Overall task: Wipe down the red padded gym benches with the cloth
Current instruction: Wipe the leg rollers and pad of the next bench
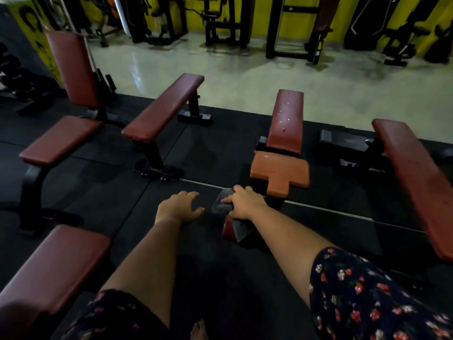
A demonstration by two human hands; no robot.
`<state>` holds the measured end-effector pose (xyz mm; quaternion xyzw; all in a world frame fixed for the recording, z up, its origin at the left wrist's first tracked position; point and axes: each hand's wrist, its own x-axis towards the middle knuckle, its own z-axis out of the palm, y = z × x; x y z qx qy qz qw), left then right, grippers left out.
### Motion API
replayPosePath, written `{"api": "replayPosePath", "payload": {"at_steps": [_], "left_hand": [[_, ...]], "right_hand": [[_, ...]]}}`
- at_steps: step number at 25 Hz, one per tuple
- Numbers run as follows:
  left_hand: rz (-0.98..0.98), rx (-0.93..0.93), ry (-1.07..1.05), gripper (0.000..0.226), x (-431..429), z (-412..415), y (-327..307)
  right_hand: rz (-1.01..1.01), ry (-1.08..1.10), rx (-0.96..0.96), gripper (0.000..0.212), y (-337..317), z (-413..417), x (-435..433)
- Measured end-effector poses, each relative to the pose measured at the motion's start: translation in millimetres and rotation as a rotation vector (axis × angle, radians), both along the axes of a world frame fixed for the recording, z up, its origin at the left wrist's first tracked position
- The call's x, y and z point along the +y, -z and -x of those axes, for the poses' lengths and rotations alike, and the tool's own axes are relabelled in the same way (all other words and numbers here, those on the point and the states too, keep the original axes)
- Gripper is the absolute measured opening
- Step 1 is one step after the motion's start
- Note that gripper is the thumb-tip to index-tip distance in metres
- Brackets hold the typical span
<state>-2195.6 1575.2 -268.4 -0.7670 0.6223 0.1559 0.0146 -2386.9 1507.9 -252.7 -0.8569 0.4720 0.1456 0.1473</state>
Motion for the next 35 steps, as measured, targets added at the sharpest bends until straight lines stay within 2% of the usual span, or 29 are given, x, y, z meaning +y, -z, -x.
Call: {"api": "replayPosePath", "payload": {"at_steps": [6,12,19,26,35], "left_hand": [[0.028,0.023,-0.100,0.064,-23,-89,-11],[0.028,0.094,-0.145,0.064,-40,-132,-11],[0.011,0.000,-0.093,0.061,-80,-169,-15],[-0.069,-0.088,-0.101,0.060,-151,-228,3],[0.025,-0.061,-0.127,0.062,-315,-283,-16]], "right_hand": [[-0.024,-0.006,-0.076,0.048,-6,-90,-23],[0.045,0.008,-0.095,0.045,-9,-128,-41],[0.016,0.095,-0.154,0.046,2,-177,-83],[-0.030,-0.006,-0.144,0.044,17,-245,-174],[0.032,-0.015,-0.116,0.047,-3,-294,-335]]}}
